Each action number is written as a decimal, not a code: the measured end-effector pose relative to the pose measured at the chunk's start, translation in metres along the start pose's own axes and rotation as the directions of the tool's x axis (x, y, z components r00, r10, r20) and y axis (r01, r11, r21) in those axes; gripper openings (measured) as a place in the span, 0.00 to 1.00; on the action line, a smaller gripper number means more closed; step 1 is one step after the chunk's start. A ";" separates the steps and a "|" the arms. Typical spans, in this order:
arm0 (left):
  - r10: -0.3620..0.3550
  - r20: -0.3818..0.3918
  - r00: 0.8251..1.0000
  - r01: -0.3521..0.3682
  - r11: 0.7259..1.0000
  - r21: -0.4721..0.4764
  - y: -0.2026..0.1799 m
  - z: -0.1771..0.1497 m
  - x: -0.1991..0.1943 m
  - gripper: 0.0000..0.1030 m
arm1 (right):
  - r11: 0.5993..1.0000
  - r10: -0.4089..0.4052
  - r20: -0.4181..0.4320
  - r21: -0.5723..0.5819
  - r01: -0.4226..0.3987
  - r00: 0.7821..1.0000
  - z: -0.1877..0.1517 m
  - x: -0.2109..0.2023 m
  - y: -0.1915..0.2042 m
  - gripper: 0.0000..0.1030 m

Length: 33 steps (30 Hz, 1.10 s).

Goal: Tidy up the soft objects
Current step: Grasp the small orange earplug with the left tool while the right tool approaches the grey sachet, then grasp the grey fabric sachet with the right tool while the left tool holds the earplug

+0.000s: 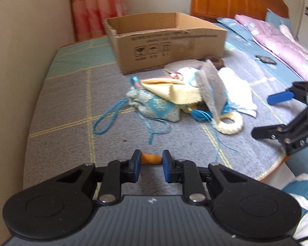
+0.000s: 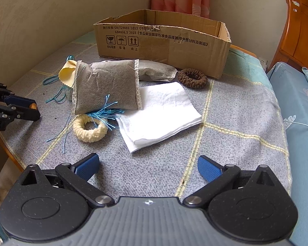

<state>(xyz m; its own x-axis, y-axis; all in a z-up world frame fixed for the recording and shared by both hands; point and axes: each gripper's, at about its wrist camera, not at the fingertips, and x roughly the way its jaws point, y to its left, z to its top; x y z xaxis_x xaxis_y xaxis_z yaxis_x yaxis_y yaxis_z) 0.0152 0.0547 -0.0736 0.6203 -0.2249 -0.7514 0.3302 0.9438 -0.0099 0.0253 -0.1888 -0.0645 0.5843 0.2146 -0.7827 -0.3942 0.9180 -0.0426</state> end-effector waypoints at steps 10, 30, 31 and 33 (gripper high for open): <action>0.036 0.013 0.999 -0.036 0.998 -0.058 0.007 0.001 0.002 0.20 | 0.997 0.078 0.076 -0.023 -0.077 0.994 0.026 -0.006 0.003 1.00; 0.026 0.018 1.000 -0.024 0.997 -0.078 0.010 0.004 0.004 0.20 | 0.983 0.160 0.065 -0.105 -0.153 0.985 0.070 0.034 0.029 1.00; 0.027 0.018 0.999 -0.025 0.997 -0.077 0.010 0.004 0.005 0.20 | 0.982 0.163 0.068 -0.104 -0.156 0.984 0.071 0.034 0.029 1.00; 0.029 0.018 0.999 -0.027 0.997 -0.076 0.009 0.004 0.005 0.20 | 0.981 0.168 0.076 -0.112 -0.159 0.983 0.072 0.034 0.032 1.00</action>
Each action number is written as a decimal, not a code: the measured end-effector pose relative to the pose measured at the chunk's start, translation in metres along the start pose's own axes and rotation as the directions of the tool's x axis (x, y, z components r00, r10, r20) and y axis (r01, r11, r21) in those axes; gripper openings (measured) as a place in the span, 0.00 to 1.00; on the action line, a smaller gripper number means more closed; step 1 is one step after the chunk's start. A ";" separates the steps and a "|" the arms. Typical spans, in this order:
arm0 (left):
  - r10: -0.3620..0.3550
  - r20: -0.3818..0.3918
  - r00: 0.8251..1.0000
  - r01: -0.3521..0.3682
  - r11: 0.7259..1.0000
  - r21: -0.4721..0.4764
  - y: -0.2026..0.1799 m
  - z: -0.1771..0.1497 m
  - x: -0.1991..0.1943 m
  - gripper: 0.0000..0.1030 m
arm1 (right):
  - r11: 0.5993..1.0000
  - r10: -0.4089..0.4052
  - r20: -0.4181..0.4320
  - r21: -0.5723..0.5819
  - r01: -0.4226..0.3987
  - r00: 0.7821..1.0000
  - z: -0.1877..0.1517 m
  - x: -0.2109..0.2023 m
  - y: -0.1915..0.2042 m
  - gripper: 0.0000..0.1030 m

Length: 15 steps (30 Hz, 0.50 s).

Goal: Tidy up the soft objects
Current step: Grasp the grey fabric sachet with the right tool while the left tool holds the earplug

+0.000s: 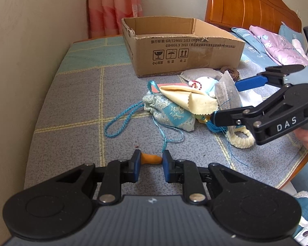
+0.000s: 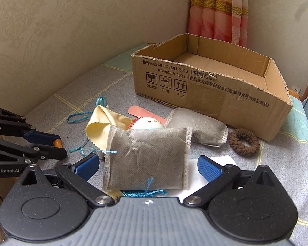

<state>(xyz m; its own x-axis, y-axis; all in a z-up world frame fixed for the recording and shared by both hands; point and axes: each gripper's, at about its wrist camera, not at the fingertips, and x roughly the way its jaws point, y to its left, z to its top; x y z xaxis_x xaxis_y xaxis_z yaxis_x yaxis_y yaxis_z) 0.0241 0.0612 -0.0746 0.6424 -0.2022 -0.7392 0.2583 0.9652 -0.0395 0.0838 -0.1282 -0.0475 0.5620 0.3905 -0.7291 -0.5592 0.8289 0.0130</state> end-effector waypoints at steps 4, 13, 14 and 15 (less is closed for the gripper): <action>0.000 0.000 1.000 0.000 1.000 0.003 0.000 0.000 0.000 0.20 | 1.000 -0.010 -0.001 -0.029 0.010 1.000 0.001 0.003 0.006 0.94; -0.003 0.000 1.000 0.003 1.000 0.004 0.000 0.000 0.001 0.20 | 1.000 0.001 0.003 -0.001 -0.001 1.000 0.000 0.005 -0.005 0.89; -0.003 0.000 1.000 0.003 1.000 0.002 0.000 0.001 0.001 0.20 | 1.000 0.012 0.006 -0.004 -0.012 1.000 0.000 0.004 -0.005 0.87; -0.004 0.000 1.000 0.004 1.000 0.001 0.000 0.001 0.001 0.20 | 1.000 0.016 0.007 -0.006 -0.016 1.000 0.000 0.004 -0.005 0.84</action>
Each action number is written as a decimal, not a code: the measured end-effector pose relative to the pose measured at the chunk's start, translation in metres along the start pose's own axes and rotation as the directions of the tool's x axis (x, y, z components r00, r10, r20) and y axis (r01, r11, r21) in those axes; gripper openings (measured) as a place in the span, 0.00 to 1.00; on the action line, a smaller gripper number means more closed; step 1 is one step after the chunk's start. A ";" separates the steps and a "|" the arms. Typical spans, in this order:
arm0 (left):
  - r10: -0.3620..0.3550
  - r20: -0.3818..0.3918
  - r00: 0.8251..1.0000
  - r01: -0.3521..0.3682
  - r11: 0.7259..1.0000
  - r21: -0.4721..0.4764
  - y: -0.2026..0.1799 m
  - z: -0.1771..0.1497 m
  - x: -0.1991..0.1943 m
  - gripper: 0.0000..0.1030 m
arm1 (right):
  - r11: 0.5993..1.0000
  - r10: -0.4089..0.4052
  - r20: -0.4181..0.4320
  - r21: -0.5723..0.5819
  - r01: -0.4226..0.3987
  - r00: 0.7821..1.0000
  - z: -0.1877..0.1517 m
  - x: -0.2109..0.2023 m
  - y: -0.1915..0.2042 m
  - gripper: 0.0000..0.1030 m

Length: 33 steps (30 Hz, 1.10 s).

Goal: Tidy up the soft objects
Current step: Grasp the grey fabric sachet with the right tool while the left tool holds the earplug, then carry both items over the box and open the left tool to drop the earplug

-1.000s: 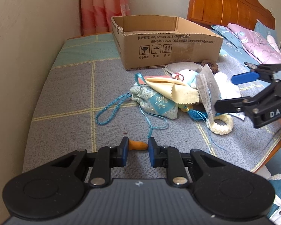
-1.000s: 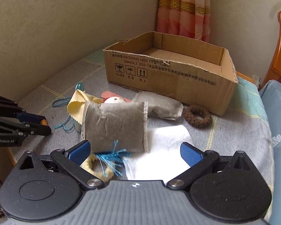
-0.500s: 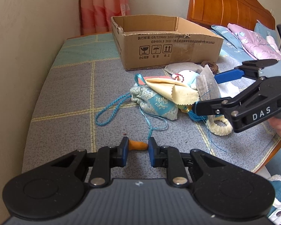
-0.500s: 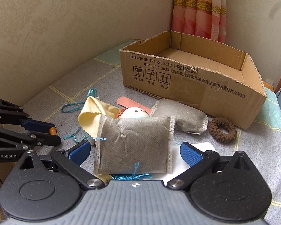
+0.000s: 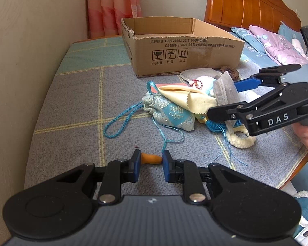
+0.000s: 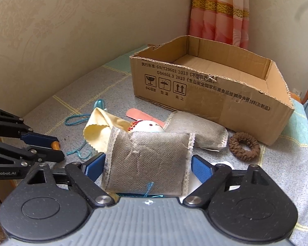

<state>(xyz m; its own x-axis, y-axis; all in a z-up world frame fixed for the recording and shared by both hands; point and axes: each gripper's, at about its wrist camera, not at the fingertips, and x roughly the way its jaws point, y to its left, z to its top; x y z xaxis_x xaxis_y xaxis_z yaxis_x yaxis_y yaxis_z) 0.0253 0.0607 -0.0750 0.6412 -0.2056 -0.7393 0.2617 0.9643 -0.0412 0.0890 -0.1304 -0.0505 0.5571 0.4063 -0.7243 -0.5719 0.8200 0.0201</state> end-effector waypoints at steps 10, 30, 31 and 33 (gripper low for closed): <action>0.005 -0.010 1.000 -0.005 1.000 0.010 -0.001 0.001 0.000 0.20 | 1.000 -0.023 0.022 0.007 0.022 1.000 -0.002 -0.018 0.000 0.58; -0.006 0.065 0.998 0.000 0.996 0.085 -0.020 0.046 -0.032 0.20 | 0.992 -0.119 0.038 0.039 0.118 0.992 0.004 -0.051 -0.015 0.55; -0.011 0.076 0.997 0.004 0.996 0.093 -0.022 0.053 -0.033 0.20 | 0.991 -0.126 0.041 0.040 0.125 0.991 0.006 -0.053 -0.016 0.55; -0.018 0.099 0.995 0.007 0.994 0.112 -0.025 0.069 -0.034 0.20 | 0.990 -0.135 0.052 0.046 0.132 0.990 0.010 -0.058 -0.019 0.55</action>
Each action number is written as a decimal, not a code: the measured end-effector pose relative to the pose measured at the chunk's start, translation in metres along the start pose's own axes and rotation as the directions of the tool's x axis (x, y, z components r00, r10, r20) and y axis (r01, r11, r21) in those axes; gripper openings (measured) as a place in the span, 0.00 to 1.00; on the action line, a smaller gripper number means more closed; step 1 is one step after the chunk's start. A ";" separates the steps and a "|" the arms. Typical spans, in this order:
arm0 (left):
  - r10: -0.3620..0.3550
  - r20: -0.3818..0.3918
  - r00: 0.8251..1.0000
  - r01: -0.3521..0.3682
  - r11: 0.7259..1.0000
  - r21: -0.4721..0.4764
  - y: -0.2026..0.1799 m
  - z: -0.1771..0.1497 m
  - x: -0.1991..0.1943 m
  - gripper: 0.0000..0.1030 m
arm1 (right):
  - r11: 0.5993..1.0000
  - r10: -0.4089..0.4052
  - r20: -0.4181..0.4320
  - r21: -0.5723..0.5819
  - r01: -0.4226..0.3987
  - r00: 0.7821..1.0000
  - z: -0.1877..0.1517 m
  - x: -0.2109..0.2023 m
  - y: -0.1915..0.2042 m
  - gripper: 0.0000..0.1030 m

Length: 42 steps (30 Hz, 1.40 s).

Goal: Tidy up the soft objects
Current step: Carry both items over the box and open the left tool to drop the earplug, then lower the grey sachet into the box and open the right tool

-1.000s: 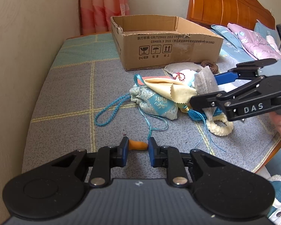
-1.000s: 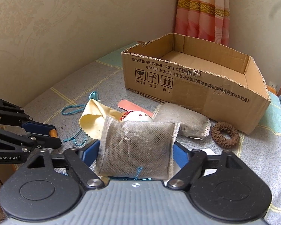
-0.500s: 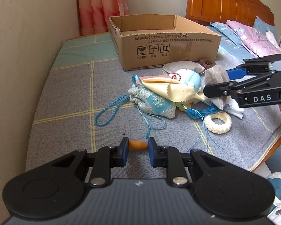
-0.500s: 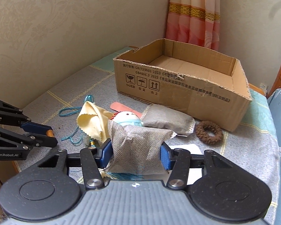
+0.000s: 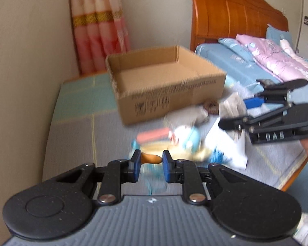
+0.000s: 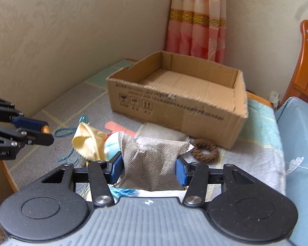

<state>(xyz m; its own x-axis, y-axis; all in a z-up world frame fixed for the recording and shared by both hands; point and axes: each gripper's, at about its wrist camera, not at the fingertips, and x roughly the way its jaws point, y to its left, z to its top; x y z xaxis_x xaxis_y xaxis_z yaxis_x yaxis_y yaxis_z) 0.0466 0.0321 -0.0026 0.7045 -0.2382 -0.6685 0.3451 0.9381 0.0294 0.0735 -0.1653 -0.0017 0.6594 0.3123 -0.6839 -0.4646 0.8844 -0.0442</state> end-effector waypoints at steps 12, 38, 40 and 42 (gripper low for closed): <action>0.021 0.036 0.999 -0.025 0.994 0.111 0.012 0.125 0.076 0.20 | 0.998 -0.055 0.081 0.029 0.053 0.995 0.038 -0.013 -0.037 0.55; 0.146 0.114 0.983 -0.144 0.989 -0.024 0.022 0.135 0.096 0.99 | 0.988 -0.142 0.047 0.062 0.139 0.989 0.083 0.025 -0.077 0.55; 0.178 0.110 0.978 -0.175 0.984 -0.032 0.021 0.126 0.084 1.00 | 0.988 -0.147 0.039 0.062 0.144 0.988 0.090 0.032 -0.078 0.55; 0.213 0.092 0.973 -0.208 0.976 -0.061 0.022 0.115 0.072 1.00 | 0.987 -0.151 0.029 0.060 0.149 0.988 0.100 0.042 -0.081 0.55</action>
<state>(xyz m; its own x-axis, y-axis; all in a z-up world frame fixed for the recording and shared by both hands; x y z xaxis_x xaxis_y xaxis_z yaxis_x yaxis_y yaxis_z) 0.1765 0.0070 0.0351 0.8160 -0.0547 -0.5754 0.1524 0.9807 0.1229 0.1972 -0.1890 0.0458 0.7387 0.1851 -0.6481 -0.3246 0.9404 -0.1014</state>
